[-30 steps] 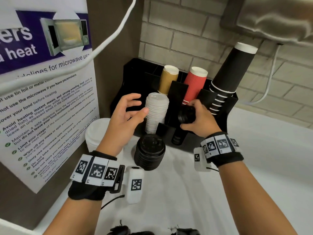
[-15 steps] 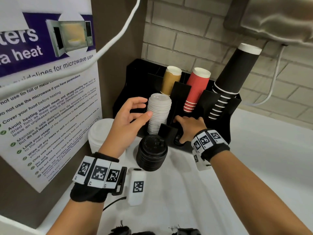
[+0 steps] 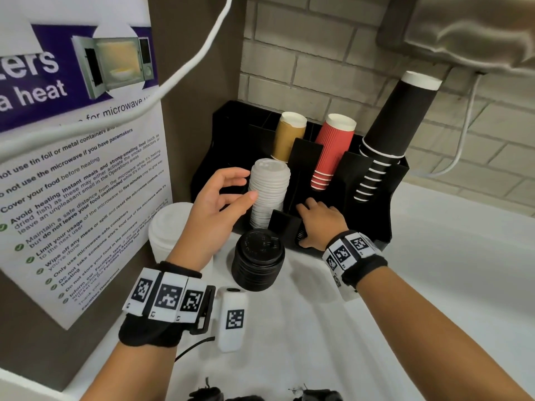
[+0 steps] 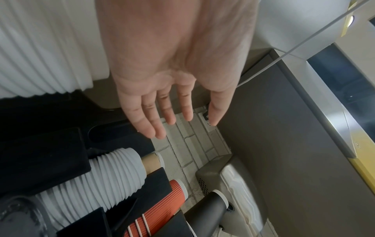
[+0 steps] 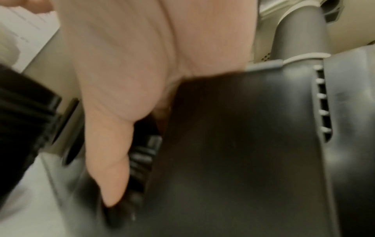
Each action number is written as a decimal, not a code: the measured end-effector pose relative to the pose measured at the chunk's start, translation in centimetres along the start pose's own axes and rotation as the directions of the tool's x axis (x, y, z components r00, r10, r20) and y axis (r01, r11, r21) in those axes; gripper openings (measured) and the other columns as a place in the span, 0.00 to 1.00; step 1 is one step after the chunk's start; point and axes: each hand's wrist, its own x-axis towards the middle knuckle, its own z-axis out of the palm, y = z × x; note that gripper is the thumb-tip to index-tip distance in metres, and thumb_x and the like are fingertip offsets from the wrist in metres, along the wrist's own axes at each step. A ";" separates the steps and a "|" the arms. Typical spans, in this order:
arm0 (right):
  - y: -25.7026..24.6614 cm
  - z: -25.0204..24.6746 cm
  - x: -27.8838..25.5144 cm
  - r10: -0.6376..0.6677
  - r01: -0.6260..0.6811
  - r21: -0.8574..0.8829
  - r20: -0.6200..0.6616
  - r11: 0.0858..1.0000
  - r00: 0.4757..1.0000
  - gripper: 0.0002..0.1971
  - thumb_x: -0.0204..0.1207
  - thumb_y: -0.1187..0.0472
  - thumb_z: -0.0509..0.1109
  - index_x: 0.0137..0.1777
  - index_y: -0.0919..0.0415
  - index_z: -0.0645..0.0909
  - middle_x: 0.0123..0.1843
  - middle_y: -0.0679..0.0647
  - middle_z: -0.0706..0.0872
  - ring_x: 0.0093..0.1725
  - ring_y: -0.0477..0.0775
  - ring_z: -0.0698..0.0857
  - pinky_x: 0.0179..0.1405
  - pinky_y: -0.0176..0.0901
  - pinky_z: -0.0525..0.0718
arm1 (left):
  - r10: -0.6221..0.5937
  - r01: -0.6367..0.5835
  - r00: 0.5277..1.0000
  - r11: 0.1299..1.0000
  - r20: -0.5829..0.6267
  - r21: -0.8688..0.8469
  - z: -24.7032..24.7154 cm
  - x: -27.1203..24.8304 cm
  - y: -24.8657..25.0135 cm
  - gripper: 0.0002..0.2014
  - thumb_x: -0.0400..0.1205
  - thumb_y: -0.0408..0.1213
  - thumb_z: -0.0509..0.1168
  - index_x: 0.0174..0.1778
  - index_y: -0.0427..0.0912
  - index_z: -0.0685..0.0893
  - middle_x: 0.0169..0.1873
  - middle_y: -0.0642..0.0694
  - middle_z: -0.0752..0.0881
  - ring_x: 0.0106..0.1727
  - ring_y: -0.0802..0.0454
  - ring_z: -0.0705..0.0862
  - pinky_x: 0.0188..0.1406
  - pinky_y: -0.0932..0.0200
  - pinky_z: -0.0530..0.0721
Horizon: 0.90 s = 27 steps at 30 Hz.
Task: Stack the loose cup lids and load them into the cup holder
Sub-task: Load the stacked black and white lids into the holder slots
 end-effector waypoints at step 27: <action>-4.6 -0.9 -4.5 0.004 0.164 0.919 -0.178 0.359 0.984 0.38 0.62 0.56 0.83 0.69 0.48 0.68 0.60 0.49 0.80 0.60 0.49 0.82 0.60 0.43 0.82 | 0.011 -0.012 1.000 1.000 0.027 0.013 0.0 -0.2 0.2 0.19 0.72 0.50 0.72 0.60 0.62 0.80 0.59 0.57 0.81 0.54 0.59 0.86 0.56 0.56 0.84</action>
